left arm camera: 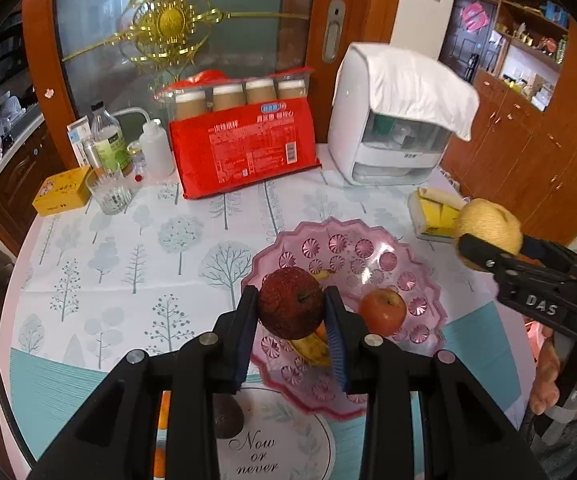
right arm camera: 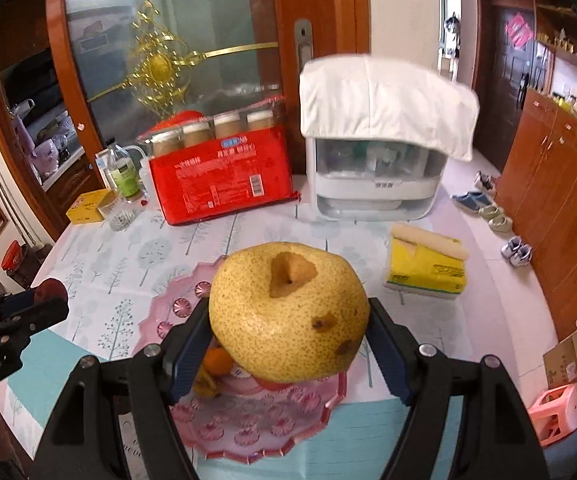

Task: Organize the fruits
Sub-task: 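Lower and release the pear into the bowl with the right tool while the left tool releases the red fruit, then withdraw both tools from the bowl back toward the remaining oranges, then grasp a large orange on the cloth with the left tool, then grasp an orange on the plate with the right tool while the left tool holds its orange, then carry the orange into the bowl with the right tool while the left tool lowers its orange there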

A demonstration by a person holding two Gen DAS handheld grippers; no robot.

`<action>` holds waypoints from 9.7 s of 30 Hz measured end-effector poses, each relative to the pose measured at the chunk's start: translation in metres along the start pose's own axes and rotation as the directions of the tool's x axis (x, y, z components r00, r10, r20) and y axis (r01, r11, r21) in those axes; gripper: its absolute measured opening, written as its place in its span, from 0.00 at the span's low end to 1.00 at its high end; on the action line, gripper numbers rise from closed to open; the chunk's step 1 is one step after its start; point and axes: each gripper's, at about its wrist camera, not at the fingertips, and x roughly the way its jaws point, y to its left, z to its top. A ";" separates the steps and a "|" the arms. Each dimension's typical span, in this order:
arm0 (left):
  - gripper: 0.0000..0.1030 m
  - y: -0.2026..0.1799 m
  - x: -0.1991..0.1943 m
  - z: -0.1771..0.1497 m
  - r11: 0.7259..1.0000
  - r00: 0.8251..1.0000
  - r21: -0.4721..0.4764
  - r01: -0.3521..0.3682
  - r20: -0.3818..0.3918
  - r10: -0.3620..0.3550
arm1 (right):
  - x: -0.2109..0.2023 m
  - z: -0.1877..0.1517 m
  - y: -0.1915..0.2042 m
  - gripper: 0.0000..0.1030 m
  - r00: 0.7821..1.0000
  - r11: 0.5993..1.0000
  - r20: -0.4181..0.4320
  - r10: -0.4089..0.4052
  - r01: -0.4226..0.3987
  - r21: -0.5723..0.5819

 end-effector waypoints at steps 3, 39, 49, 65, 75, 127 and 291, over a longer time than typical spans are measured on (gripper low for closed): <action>0.30 -0.005 0.024 -0.001 1.000 0.999 -0.007 -0.006 -0.040 0.006 | 0.031 0.000 -0.003 0.73 0.998 1.000 -0.054 0.009 -0.008 0.008; 0.45 -0.007 0.160 -0.041 0.997 0.957 -0.007 -0.073 -0.281 0.068 | 0.181 -0.033 0.028 0.74 0.954 0.999 -0.297 0.031 -0.043 -0.033; 0.66 -0.009 0.138 -0.044 0.995 0.967 0.006 -0.099 -0.235 0.098 | 0.148 -0.027 0.043 0.74 0.982 0.996 -0.190 0.004 -0.022 -0.091; 0.67 0.013 0.073 -0.059 0.992 0.980 -0.050 -0.114 -0.171 0.104 | 0.082 -0.037 0.048 0.74 0.988 0.997 -0.141 0.060 -0.065 -0.031; 0.71 0.020 0.009 -0.070 0.990 0.989 -0.080 -0.119 -0.092 0.112 | 0.024 -0.043 0.064 0.74 0.993 0.996 -0.084 0.085 -0.088 -0.033; 0.78 0.135 -0.137 -0.157 0.979 0.985 -0.114 -0.168 0.009 0.170 | -0.106 -0.114 0.176 0.74 0.995 0.991 0.052 0.091 -0.085 -0.107; 0.42 -0.043 0.165 -0.027 0.984 0.973 0.169 -0.057 -0.212 0.093 | 0.105 -0.079 0.017 0.39 0.953 0.996 -0.301 -0.028 0.001 -0.091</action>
